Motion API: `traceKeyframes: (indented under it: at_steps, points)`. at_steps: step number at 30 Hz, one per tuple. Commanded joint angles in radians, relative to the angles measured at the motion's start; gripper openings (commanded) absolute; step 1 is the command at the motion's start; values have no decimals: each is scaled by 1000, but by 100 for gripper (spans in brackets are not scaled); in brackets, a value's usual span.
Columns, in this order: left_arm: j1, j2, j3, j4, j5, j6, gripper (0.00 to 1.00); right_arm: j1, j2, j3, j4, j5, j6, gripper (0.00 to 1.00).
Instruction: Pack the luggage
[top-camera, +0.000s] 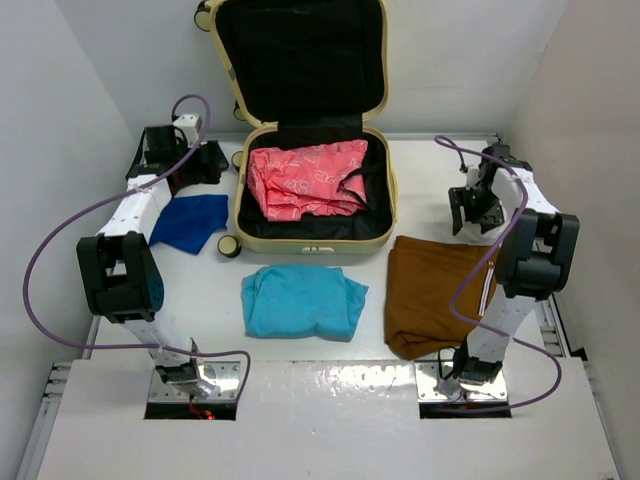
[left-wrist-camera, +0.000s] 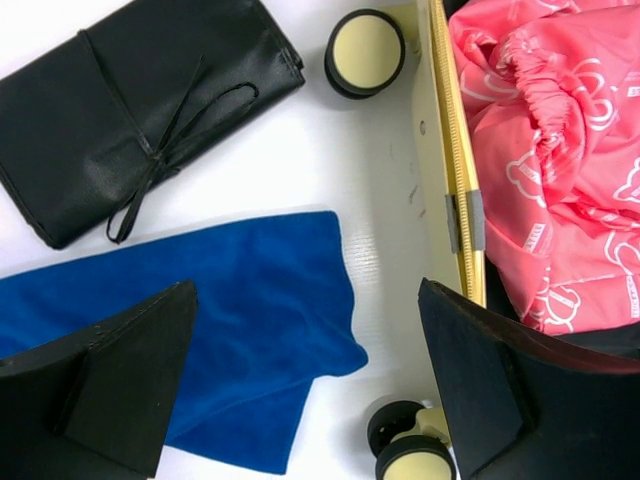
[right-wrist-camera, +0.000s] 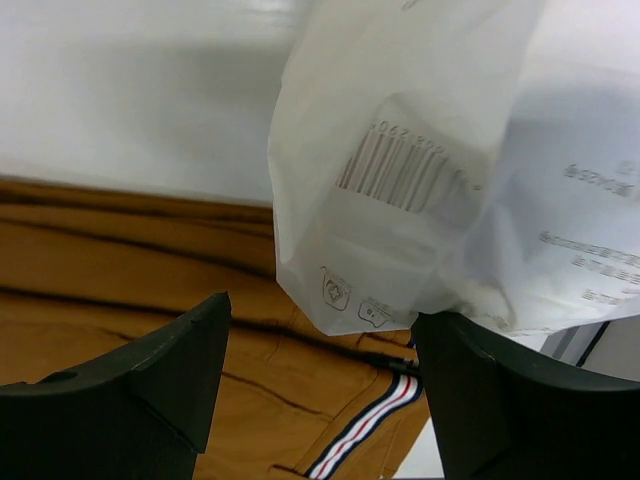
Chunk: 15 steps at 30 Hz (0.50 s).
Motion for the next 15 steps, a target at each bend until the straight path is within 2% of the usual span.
traceKeyframes:
  at_steps: [1, 4, 5, 6, 7, 10, 11, 13, 15]
  points:
    - [2, -48, -13, 34, -10, 1, 97, 10, 53, 5, 89, 25, -25, 73]
    - [11, -58, -22, 34, -10, 1, 97, 16, 70, 22, 95, 25, -37, 70]
    - [11, -58, -22, 34, -10, 1, 97, 19, 69, 21, 95, 22, -37, 60]
    - [11, -58, -22, 43, -10, 1, 97, 19, 66, 19, 101, 23, -42, 55]
    - [11, -58, -32, 43, -10, 1, 97, 18, 66, 21, 101, 25, -39, 44]
    - [21, -58, -32, 43, -10, 1, 97, 21, 64, 25, 94, 35, -36, 23]
    - [21, -58, -32, 43, -10, 1, 97, 19, 55, 34, 89, 32, -37, 12]
    - [21, -58, -32, 43, -10, 1, 97, 18, 38, 60, 55, 16, -37, 8]
    - [21, -58, -32, 43, -10, 1, 97, 26, 17, 80, 12, 0, -44, 10]
